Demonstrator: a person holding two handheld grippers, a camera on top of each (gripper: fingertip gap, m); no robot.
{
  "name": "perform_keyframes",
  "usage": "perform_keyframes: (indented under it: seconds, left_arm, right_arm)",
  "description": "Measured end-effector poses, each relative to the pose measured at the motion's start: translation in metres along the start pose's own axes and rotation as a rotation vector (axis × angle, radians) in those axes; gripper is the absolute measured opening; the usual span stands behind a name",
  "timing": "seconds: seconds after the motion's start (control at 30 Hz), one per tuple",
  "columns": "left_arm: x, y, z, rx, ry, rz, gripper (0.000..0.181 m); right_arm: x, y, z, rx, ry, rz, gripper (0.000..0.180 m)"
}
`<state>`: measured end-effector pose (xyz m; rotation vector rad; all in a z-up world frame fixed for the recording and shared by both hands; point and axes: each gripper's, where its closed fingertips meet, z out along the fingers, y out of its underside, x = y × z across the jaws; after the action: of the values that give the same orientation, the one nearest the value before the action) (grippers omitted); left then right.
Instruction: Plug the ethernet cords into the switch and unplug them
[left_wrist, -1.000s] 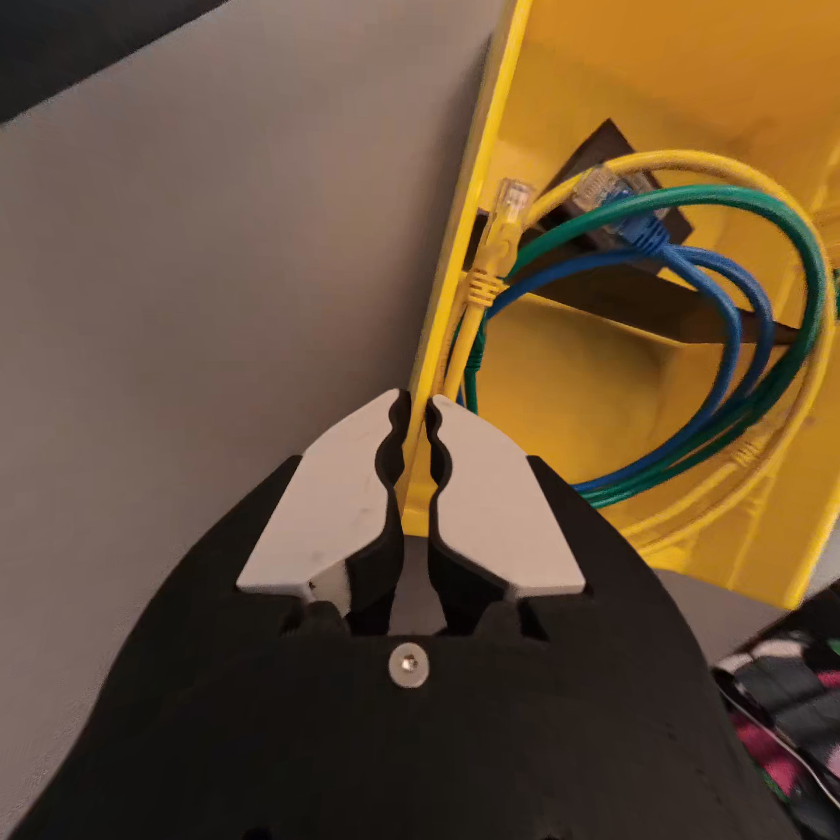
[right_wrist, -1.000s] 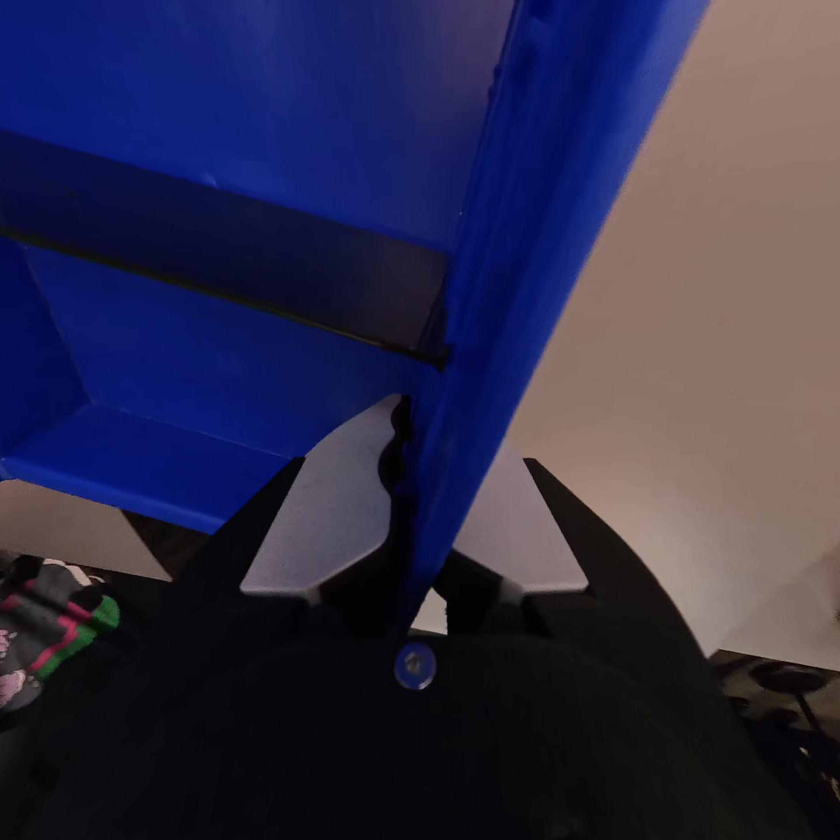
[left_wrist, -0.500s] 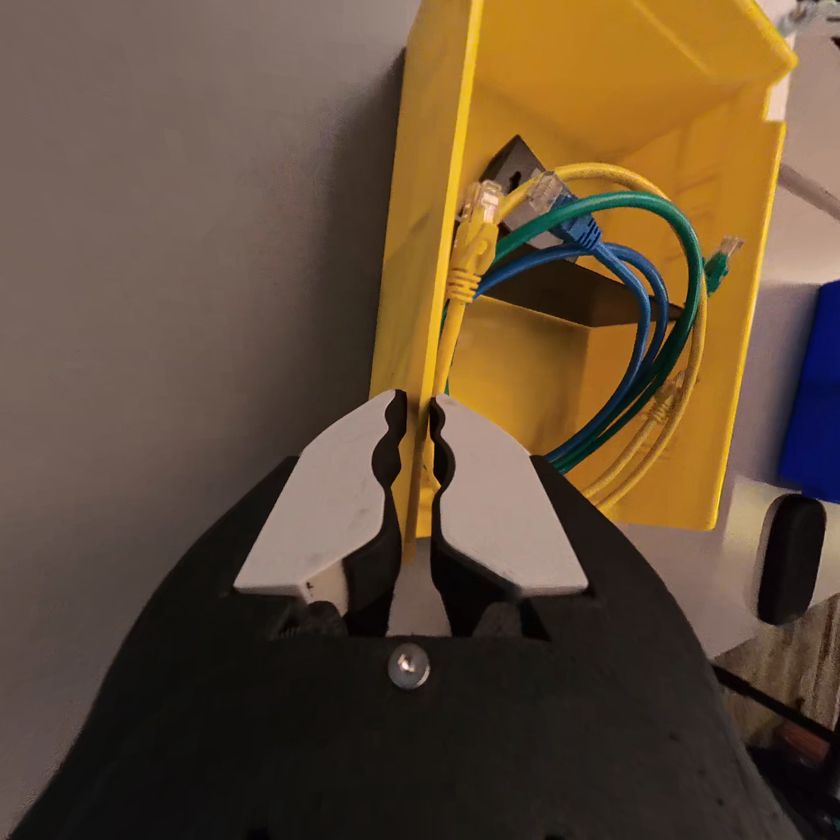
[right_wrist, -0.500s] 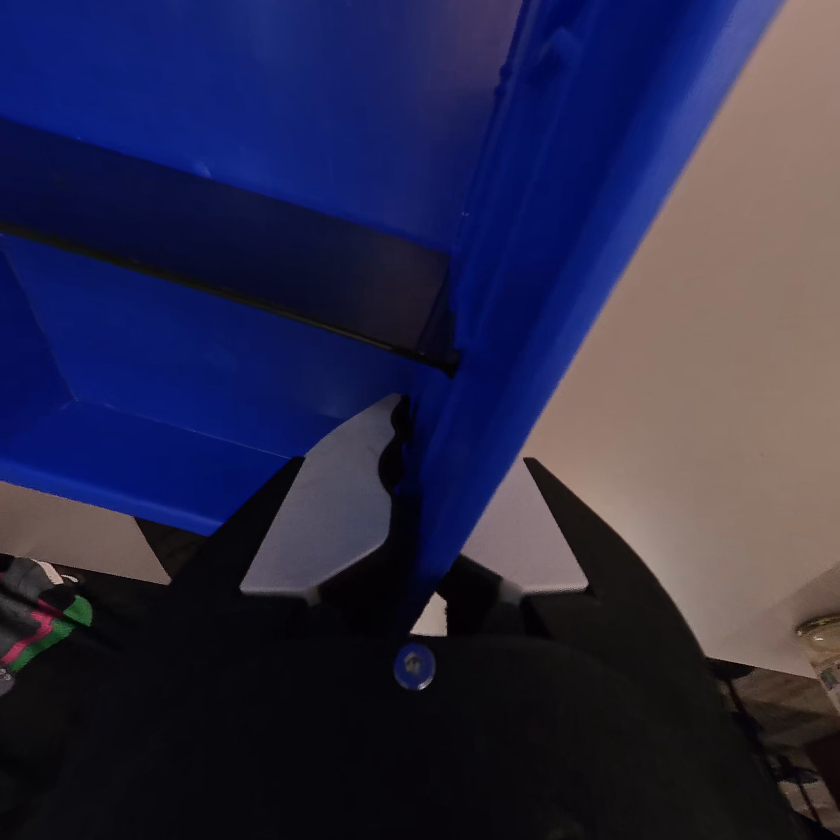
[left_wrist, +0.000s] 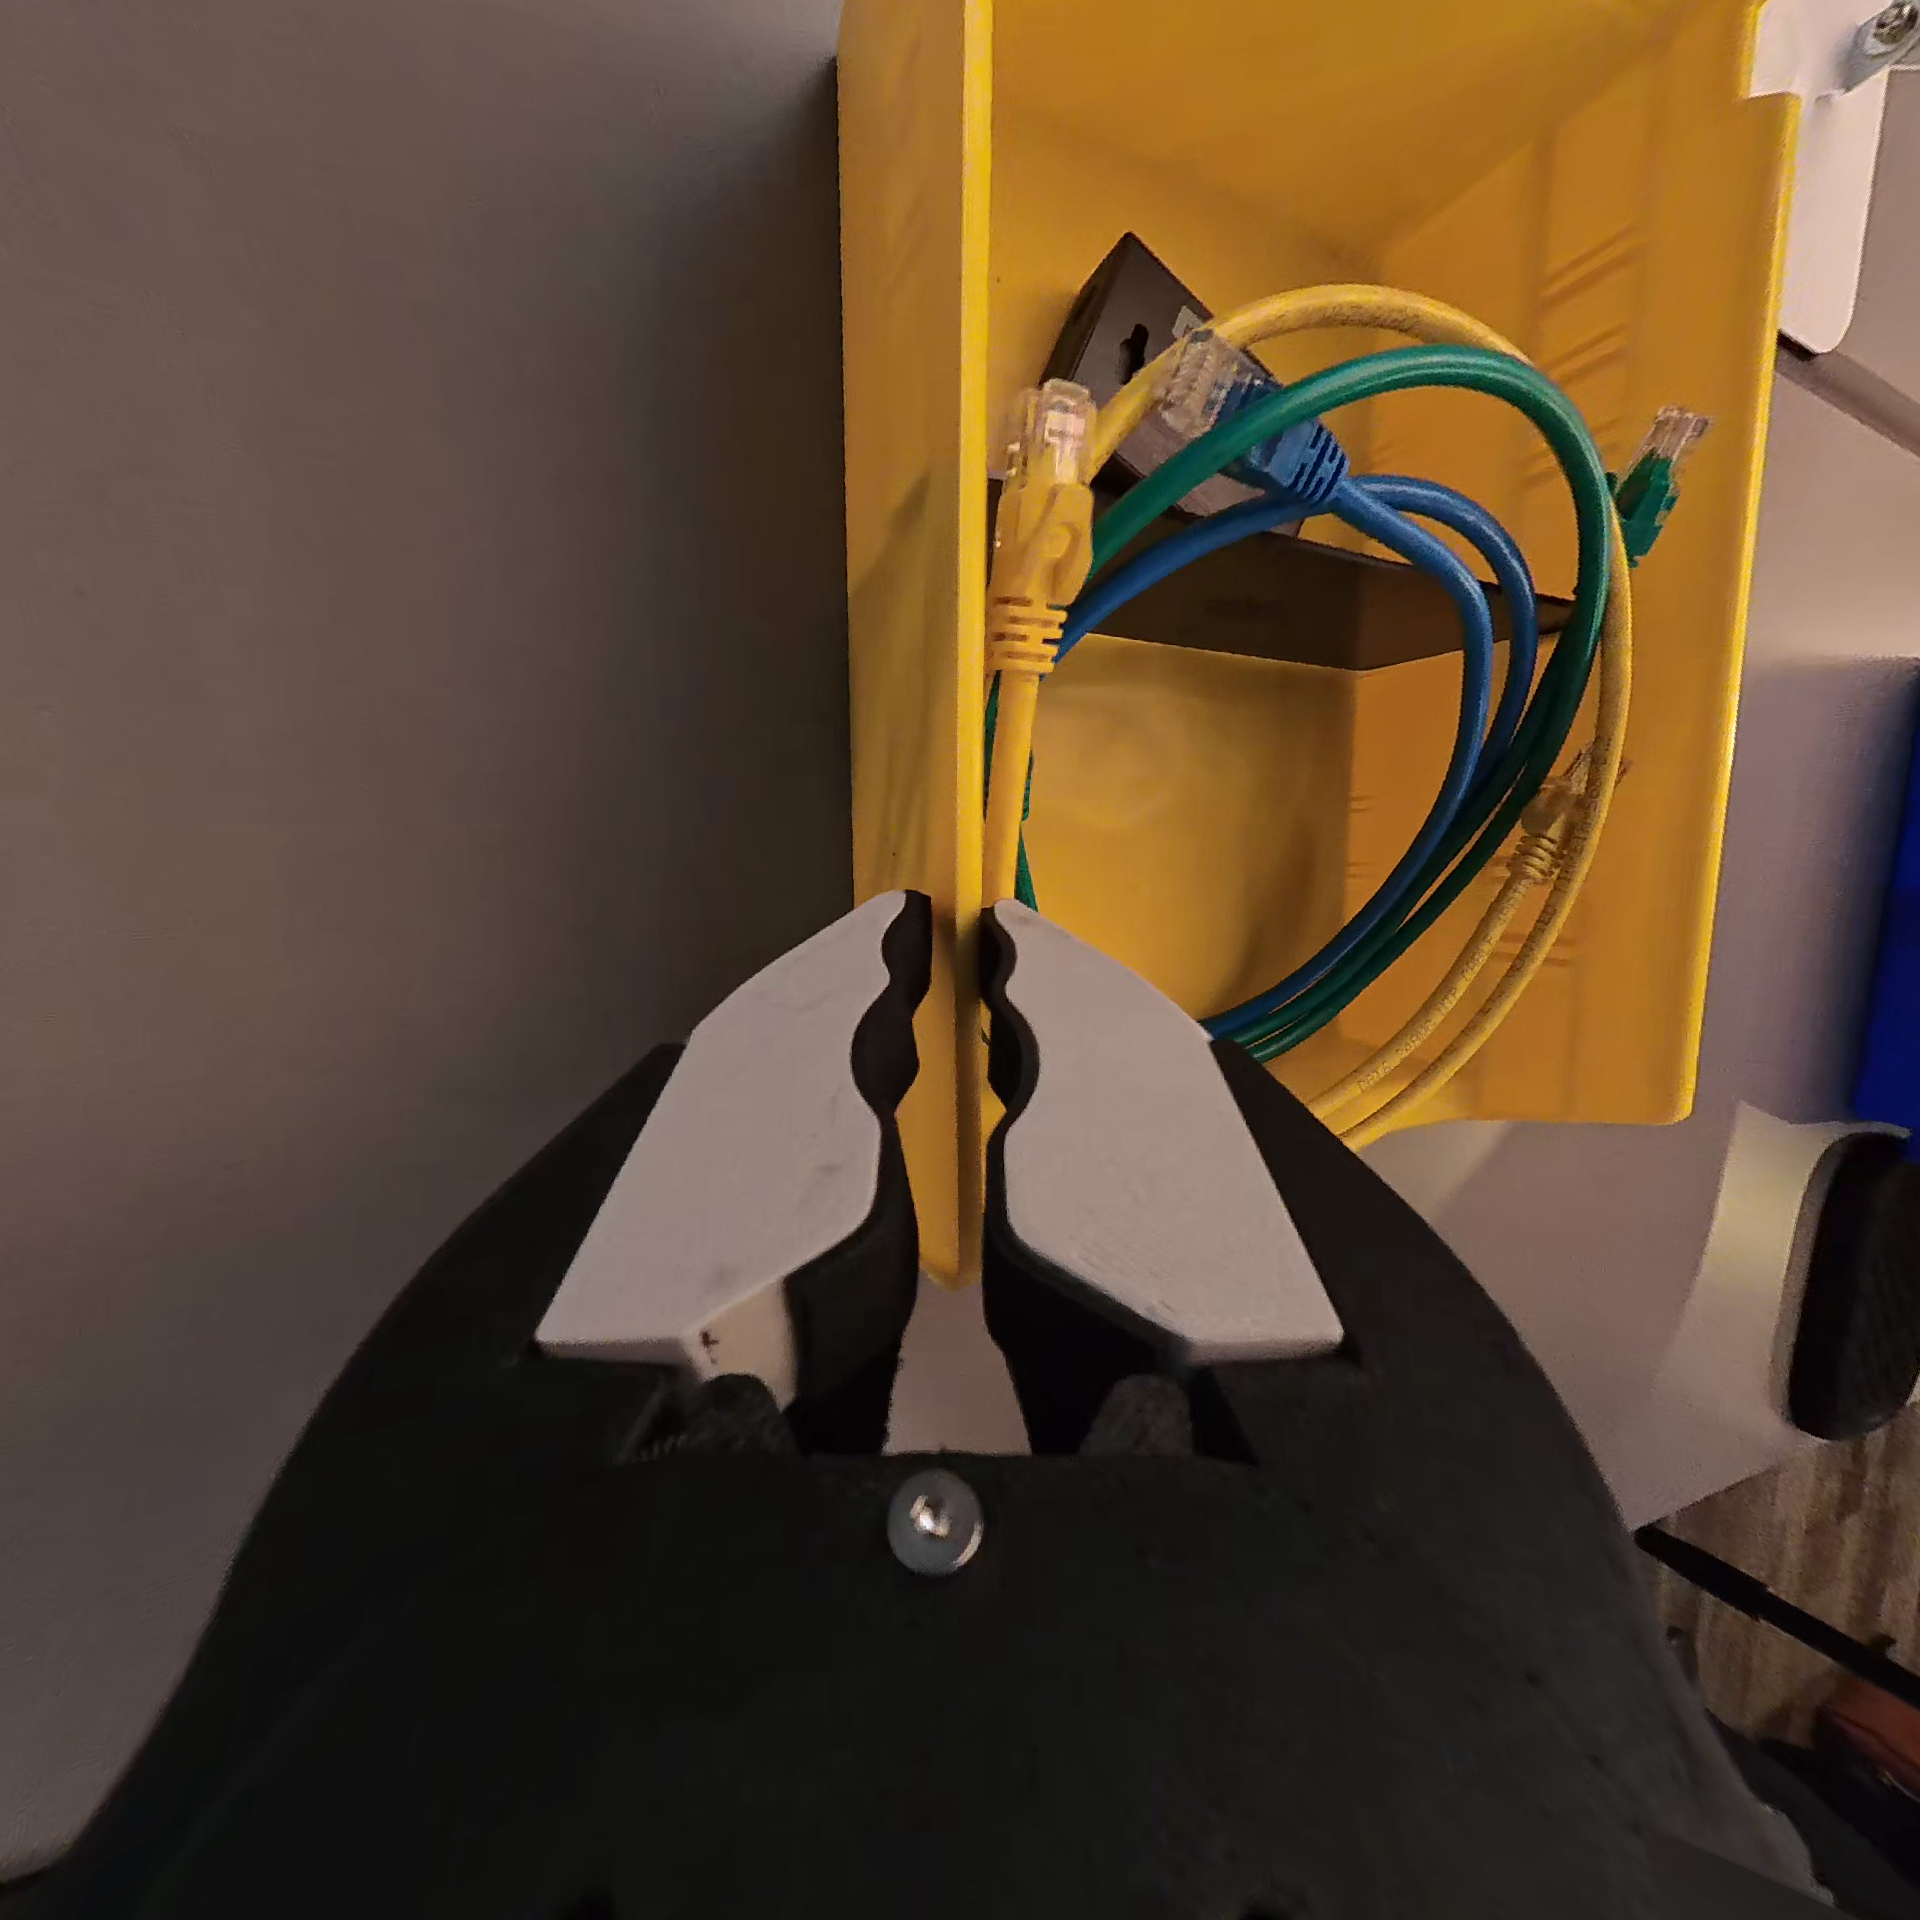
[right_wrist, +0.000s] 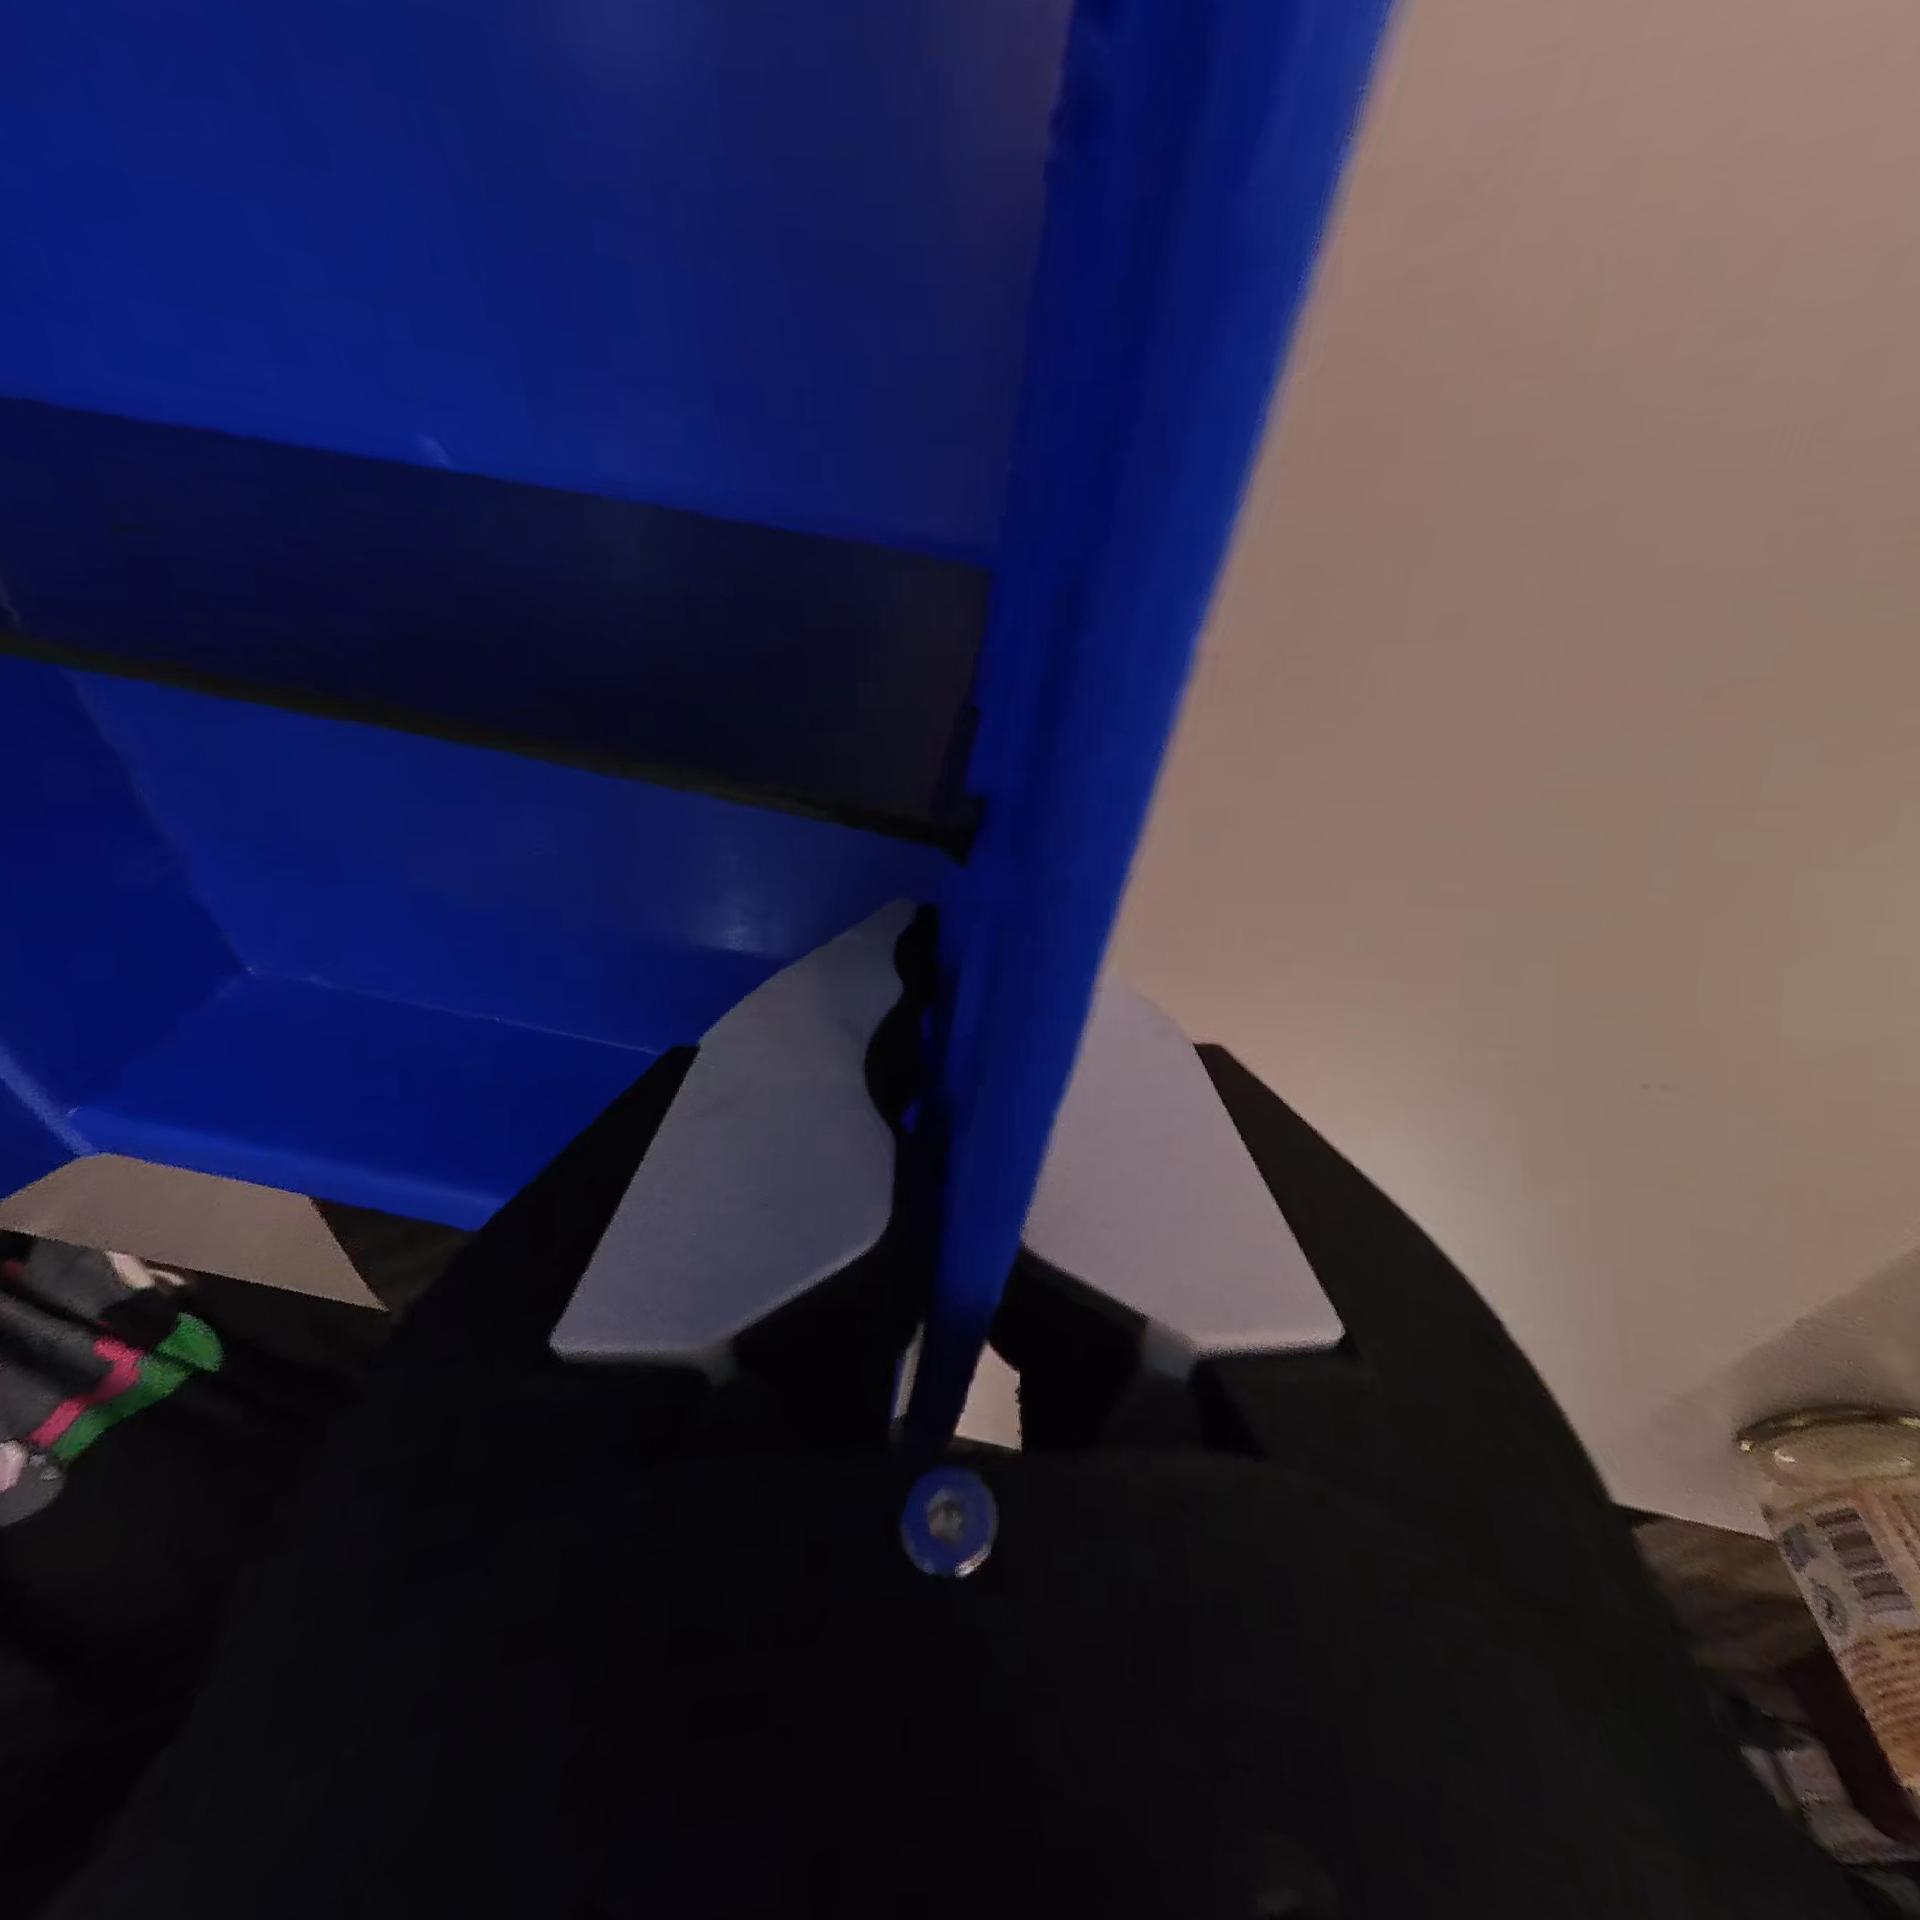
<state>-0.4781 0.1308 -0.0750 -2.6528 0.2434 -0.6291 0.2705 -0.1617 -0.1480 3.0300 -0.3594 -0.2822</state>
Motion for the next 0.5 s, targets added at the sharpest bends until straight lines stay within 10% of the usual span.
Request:
perform_keyframes:
  seconds: [0.5]
  left_arm:
    - [-0.011, 0.003, -0.006, 0.012, -0.016, -0.009, 0.008]
  right_arm:
    - [0.017, 0.01, -0.001, 0.012, 0.007, 0.104, 0.006]
